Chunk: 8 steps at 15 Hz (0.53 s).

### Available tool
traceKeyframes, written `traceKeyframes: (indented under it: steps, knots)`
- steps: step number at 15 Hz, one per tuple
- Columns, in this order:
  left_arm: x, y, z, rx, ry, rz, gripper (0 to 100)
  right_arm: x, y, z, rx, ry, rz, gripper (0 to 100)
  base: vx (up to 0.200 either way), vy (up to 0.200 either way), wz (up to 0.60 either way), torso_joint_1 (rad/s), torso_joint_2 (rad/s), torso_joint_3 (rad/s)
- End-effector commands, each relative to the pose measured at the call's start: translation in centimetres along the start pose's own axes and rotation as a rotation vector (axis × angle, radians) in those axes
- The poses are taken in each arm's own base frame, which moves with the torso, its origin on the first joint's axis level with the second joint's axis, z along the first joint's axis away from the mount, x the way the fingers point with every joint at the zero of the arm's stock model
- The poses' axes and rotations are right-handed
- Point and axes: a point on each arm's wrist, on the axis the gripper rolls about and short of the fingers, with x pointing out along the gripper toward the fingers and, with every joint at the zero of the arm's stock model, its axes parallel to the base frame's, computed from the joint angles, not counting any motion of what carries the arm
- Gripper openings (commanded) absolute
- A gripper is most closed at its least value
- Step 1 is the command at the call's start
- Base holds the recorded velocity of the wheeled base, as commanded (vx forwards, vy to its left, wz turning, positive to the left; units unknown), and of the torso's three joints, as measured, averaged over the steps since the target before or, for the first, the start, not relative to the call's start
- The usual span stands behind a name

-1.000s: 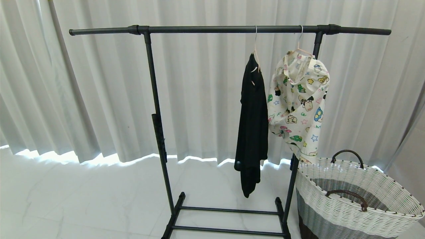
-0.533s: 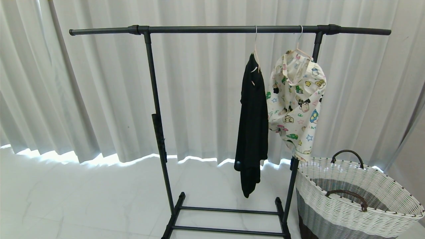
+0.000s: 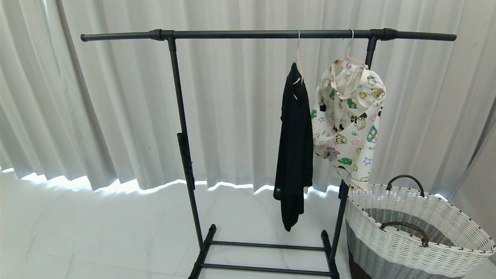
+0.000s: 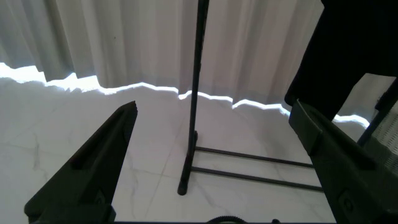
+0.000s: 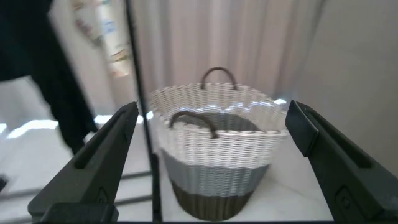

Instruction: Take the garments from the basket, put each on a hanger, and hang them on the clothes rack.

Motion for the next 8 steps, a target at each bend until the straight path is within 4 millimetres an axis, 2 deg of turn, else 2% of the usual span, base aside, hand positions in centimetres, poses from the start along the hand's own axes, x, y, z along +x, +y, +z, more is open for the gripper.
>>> traceKeyframes:
  steps: [1,4,7,8]
  knots:
    - [0.03,0.00,0.00,-0.001,0.004,0.000,100,0.04,0.15,0.10,-0.130,-0.010,0.066,100,0.000,0.000,0.00,0.000,0.00,0.000]
    - [0.03,0.00,0.00,-0.001,0.004,0.000,100,0.22,-0.21,-0.01,0.003,0.010,0.283,100,0.000,0.000,0.00,0.000,0.00,0.000]
    - [0.03,0.00,0.00,-0.001,0.004,0.000,100,0.02,-0.41,-0.15,0.035,-0.001,0.111,100,0.000,0.000,0.00,0.000,0.00,0.000]
    - [0.03,0.00,0.00,-0.001,0.004,0.000,100,0.02,-0.44,-0.15,0.037,0.000,0.111,100,0.000,0.000,0.00,0.000,0.00,0.000]
